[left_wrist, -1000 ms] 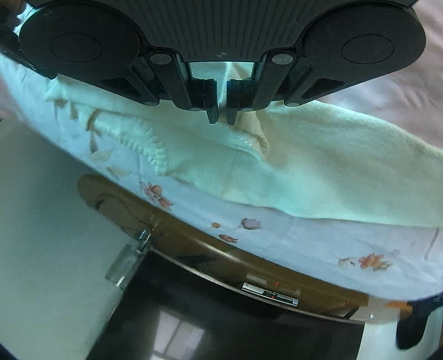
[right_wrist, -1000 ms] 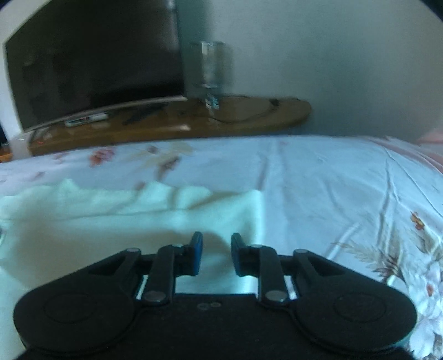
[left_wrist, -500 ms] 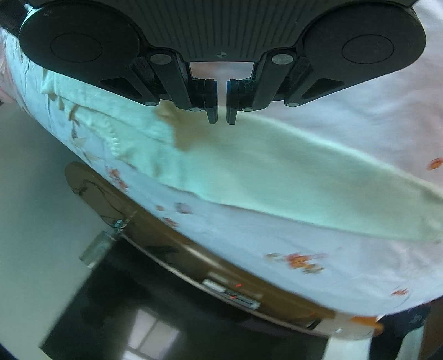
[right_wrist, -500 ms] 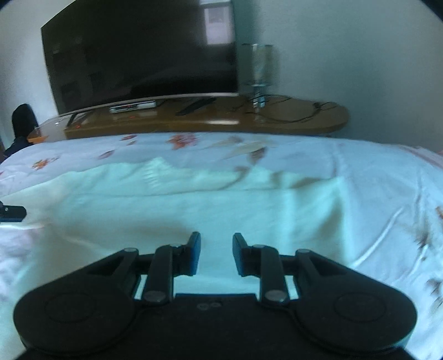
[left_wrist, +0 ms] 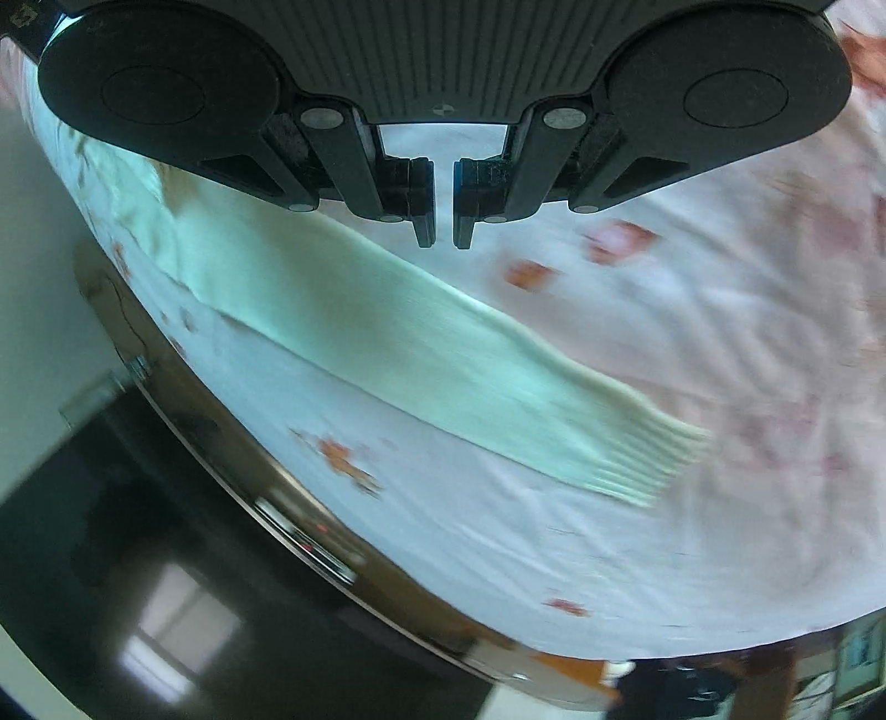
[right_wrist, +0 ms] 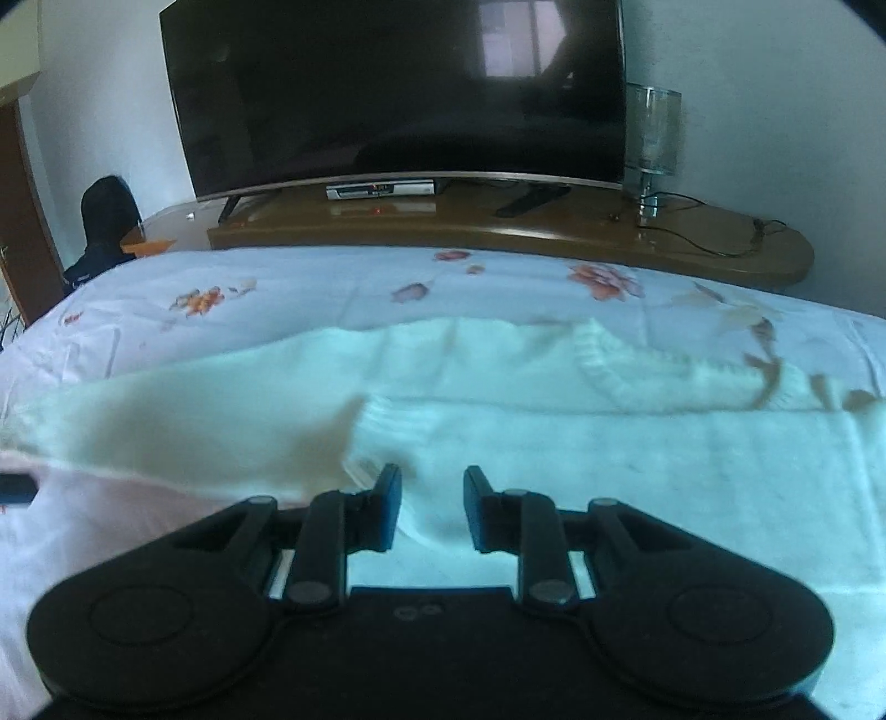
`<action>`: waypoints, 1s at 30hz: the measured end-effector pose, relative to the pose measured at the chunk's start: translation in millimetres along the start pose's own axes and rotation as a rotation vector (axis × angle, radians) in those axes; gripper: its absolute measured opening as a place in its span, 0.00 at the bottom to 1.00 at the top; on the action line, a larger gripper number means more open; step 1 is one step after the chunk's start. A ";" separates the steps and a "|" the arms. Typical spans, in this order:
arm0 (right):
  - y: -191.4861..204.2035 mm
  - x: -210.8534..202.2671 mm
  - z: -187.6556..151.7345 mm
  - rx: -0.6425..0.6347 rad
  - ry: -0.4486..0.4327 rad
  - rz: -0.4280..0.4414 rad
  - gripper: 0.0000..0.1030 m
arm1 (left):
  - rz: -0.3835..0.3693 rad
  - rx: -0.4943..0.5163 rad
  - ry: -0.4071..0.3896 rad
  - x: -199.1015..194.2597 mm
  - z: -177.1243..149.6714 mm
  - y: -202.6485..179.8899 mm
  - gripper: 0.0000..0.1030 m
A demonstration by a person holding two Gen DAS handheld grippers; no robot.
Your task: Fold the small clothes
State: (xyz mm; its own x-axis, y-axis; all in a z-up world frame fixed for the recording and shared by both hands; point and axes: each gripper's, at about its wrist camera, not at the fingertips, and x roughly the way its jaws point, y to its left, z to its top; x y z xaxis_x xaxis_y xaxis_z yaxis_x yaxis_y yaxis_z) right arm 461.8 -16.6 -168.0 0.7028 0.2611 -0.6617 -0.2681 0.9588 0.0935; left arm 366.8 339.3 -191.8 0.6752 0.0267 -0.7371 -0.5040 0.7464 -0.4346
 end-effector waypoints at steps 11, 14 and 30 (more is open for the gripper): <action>36.4 7.3 -6.9 -0.036 0.010 0.051 0.25 | -0.015 -0.241 -0.030 17.3 26.1 60.3 0.04; 42.8 4.5 -4.3 -0.052 -0.001 0.057 0.25 | -0.022 -0.278 -0.042 22.4 35.3 63.5 0.04; 56.3 8.4 1.9 -0.072 0.008 0.080 0.25 | 0.096 -0.203 -0.055 19.9 46.1 63.4 0.04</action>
State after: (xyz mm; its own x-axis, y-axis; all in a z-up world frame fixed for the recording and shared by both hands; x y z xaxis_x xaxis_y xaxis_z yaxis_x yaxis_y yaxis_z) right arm 453.8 39.8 -166.9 0.6718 0.3354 -0.6604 -0.3699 0.9244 0.0932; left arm 373.1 417.8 -210.2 0.6442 0.1317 -0.7534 -0.6618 0.5898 -0.4628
